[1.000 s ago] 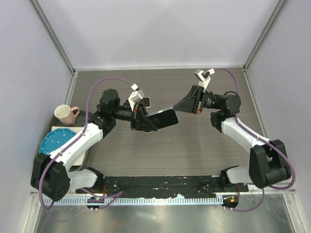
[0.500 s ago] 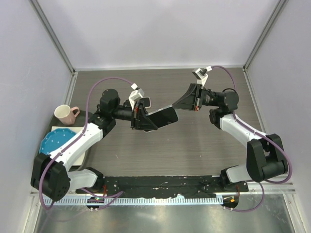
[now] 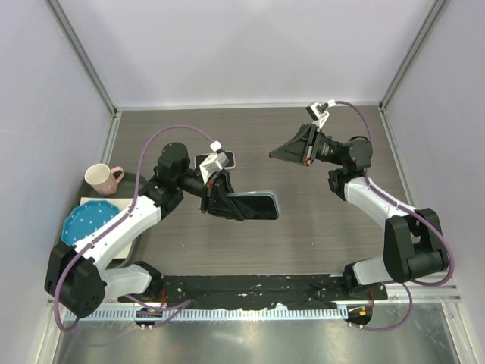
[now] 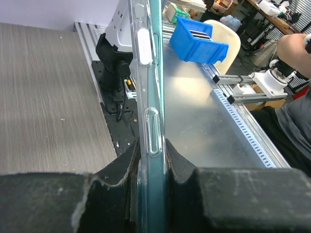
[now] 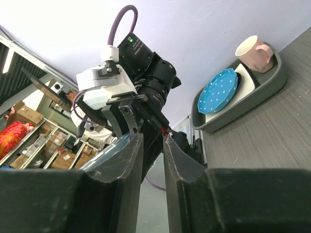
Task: Take the phone out of the phone case
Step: Remove the phone case from the phone.
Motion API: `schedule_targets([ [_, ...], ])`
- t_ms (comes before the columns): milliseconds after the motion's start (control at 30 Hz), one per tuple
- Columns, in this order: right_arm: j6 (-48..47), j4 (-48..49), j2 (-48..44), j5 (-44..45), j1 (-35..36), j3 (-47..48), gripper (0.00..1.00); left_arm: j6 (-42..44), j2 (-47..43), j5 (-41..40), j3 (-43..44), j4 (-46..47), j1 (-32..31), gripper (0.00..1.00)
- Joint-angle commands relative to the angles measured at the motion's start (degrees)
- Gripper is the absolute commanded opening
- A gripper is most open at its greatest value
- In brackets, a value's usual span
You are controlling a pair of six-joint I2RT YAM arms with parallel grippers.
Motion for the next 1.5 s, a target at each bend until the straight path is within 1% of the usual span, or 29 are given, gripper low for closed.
schedule_targets([
  [0, -0.94, 1.95, -1.58, 0.33, 0.88, 1.29, 0.32, 1.05, -1.36, 5.26, 2.38, 3.93, 0.35, 0.0],
  [133, -1.99, 3.79, -3.51, -2.56, 1.14, 1.82, 0.38, 1.14, -0.93, 3.95, 1.77, 3.66, 0.87, 0.0],
  [167, -2.78, 4.15, -4.13, -3.27, 1.31, 1.65, 0.4, 1.31, -0.66, 2.72, 1.77, 3.31, 1.05, 0.0],
  [367, -12.35, -5.86, -9.75, -4.06, 1.23, -0.2, 0.42, 2.63, -0.31, 1.48, 1.59, 2.35, 1.75, 0.0],
  [533, -12.81, -5.95, -12.82, -5.73, 1.32, -0.55, 0.45, 4.74, -0.48, 0.34, 1.33, 0.5, 2.72, 0.0],
  [700, -16.84, -7.88, -14.33, -7.22, 2.1, -2.22, 0.48, 4.66, -0.48, -0.54, 1.59, 0.24, 3.16, 0.0],
  [767, -19.21, -11.04, -15.03, -7.93, 3.24, -2.57, 0.51, 4.57, -0.4, -1.77, 1.86, -0.03, 3.42, 0.0],
  [800, -21.92, -12.62, -15.2, -8.89, 3.6, -2.57, 0.52, 4.48, -0.22, -2.03, 1.86, -0.03, 3.51, 0.0],
  [833, -23.43, -15.77, -15.38, -9.25, 3.86, -2.4, 0.52, 4.48, -0.13, -2.12, 1.77, -0.03, 3.51, 0.0],
  [933, -27.21, -19.83, -15.47, -9.69, 4.3, -2.31, 0.52, 4.39, -0.05, -1.6, 1.86, -0.03, 3.51, 0.0],
  [1100, -27.31, -18.88, -15.38, -11.35, 4.65, -2.13, 0.47, 4.13, -0.22, -1.86, 1.94, -0.03, 3.78, 0.0],
  [1200, -27.31, -19.66, -15.56, -11.97, 4.66, -1.78, 0.46, 4.13, -0.13, -2.12, 1.86, -0.03, 4.04, 0.0],
  [1267, -27.05, -19.93, -15.73, -12.5, 4.66, -1.17, 0.48, 4.21, -0.05, -2.56, 1.77, 0.06, 4.3, 0.0],
  [1333, -27.4, -20.63, -15.91, -12.24, 4.31, -0.38, 0.57, 4.39, 0.04, -2.65, 1.51, 0.06, 4.57, 0.0],
  [1367, -28.18, -21.42, -16.08, -10.32, 3.96, -0.2, 0.59, 4.39, 0.04, -2.74, 1.42, 0.23, 4.57, 0.0],
  [1467, -27.93, -22.92, -16.17, -9.6, 2.63, 0.5, 0.61, 4.39, -0.22, -3.09, 1.16, 0.5, 5.09, 0.0],
])
